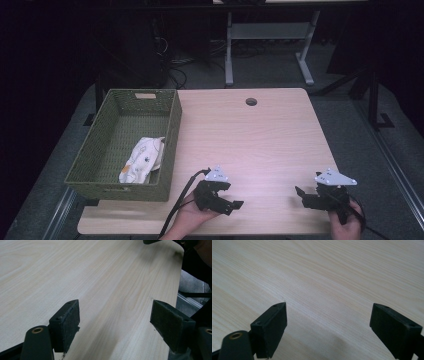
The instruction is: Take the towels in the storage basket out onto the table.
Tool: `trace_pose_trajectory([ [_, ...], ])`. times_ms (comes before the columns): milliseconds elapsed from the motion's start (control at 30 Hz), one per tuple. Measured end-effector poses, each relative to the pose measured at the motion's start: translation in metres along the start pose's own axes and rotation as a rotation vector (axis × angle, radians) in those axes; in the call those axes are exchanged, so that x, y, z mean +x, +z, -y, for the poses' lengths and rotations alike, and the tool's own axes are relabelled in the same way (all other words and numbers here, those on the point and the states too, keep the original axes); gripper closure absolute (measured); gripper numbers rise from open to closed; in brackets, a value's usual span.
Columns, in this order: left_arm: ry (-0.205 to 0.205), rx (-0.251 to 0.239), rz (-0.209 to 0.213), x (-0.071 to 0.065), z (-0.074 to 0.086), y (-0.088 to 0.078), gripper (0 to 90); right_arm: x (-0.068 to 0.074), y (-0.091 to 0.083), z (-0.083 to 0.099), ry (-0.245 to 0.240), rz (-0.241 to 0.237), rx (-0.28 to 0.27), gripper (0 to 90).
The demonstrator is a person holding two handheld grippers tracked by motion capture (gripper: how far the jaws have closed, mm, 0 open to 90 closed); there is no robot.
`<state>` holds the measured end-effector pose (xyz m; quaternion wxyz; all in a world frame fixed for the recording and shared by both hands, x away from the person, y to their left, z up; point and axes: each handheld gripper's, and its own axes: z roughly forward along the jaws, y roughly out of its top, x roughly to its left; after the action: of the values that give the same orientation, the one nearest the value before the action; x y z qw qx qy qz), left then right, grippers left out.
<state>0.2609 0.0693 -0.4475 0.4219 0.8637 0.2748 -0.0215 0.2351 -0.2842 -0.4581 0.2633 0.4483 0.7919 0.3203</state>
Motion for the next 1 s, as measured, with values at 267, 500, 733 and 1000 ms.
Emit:
trace_pose_trajectory([
  [267,0.012,-0.003,-0.009,0.000,0.000,-0.003,23.2,0.000,0.000,-0.001,0.005,0.000,-0.001,13.9],
  [500,0.017,-0.017,0.003,-0.002,-0.004,-0.009,23.2,0.003,0.001,-0.002,-0.002,-0.002,0.002,13.9],
  [733,0.017,-0.021,0.014,-0.001,-0.012,-0.015,23.1,0.004,0.001,-0.002,-0.001,-0.001,0.000,13.9],
  [1000,0.045,-0.029,0.003,0.000,-0.029,-0.033,23.0,0.002,0.000,-0.001,0.012,0.007,-0.003,13.9],
])
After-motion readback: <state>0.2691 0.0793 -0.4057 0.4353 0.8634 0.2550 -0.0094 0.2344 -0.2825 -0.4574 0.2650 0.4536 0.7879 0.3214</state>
